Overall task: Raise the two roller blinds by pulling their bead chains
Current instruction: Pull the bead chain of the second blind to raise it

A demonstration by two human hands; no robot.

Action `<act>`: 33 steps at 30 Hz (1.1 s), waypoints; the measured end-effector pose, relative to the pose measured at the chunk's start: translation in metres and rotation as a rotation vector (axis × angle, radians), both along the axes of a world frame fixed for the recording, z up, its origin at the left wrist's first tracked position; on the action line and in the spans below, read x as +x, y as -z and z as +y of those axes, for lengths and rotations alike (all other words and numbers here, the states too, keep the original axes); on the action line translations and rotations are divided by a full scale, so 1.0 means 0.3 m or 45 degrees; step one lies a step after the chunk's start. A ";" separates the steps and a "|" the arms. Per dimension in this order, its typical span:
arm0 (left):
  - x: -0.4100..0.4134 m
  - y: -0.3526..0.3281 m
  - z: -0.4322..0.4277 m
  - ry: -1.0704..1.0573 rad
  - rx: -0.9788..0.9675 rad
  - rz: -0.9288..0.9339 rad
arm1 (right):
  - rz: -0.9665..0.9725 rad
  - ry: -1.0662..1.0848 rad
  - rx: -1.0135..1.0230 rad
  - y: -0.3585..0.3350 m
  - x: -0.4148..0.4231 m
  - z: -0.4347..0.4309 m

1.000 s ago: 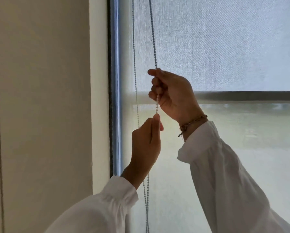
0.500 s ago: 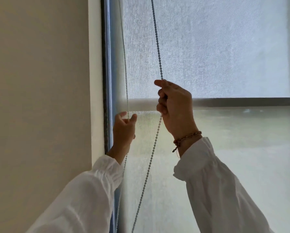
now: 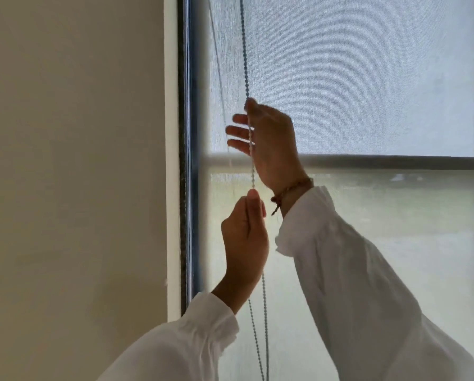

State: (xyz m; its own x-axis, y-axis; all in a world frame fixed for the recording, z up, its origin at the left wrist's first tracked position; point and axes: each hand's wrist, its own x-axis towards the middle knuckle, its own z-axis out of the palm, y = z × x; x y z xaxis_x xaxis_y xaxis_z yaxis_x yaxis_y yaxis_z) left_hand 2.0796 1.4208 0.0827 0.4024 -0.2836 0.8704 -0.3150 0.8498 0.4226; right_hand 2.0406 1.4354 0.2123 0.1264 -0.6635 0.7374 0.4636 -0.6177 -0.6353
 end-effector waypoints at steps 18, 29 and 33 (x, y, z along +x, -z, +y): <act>0.180 0.369 0.040 0.223 0.554 -0.064 | -0.050 0.735 -0.212 0.416 0.081 0.072; 0.223 -0.247 0.234 0.984 0.495 0.050 | 0.032 0.932 -0.355 0.623 0.144 0.095; 0.178 -0.260 0.238 0.746 0.372 0.363 | 0.106 0.794 -0.286 0.628 0.163 0.096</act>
